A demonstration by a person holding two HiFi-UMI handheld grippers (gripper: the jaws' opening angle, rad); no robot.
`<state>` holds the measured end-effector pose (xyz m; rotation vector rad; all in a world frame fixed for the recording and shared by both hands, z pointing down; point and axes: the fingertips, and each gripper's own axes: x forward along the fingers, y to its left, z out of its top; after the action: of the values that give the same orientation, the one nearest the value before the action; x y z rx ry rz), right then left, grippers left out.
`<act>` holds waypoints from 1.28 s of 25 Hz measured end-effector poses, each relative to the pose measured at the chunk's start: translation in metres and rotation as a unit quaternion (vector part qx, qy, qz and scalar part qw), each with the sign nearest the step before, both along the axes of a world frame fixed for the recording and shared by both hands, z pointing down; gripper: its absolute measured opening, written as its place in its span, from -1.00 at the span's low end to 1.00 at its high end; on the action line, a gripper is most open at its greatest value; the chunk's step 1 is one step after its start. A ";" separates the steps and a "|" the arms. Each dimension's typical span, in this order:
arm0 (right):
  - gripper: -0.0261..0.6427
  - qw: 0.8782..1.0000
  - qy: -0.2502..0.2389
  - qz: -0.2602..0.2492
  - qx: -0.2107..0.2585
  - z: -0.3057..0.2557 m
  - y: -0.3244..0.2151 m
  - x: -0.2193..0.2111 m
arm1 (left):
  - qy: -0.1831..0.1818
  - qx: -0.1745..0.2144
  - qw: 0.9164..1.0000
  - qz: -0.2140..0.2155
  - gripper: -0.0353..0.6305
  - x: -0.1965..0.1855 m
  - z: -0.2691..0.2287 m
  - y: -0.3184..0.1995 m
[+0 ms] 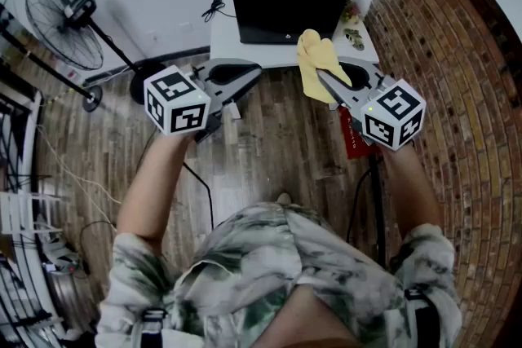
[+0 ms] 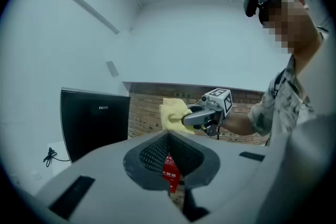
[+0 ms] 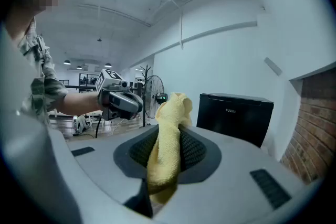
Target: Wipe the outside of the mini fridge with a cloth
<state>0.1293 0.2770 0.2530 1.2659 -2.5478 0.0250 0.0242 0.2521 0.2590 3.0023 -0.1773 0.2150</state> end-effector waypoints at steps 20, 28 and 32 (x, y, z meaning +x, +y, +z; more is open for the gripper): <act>-0.62 0.996 0.081 -0.020 -0.003 -0.054 -0.203 0.044 | 0.004 -0.011 0.998 0.066 -0.82 0.076 -0.017 -0.154; -0.62 0.988 0.155 -0.003 0.026 -0.114 -0.334 0.015 | 0.004 -0.015 0.994 0.111 -0.81 0.069 -0.030 -0.232; -0.62 0.976 0.216 -0.002 0.025 -0.116 -0.393 -0.001 | 0.001 -0.012 0.990 0.138 -0.81 0.066 -0.030 -0.254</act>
<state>0.1282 -0.1161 0.1368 1.1368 -2.1867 -0.2850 0.0905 -0.0018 0.2287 2.9938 0.2402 0.2375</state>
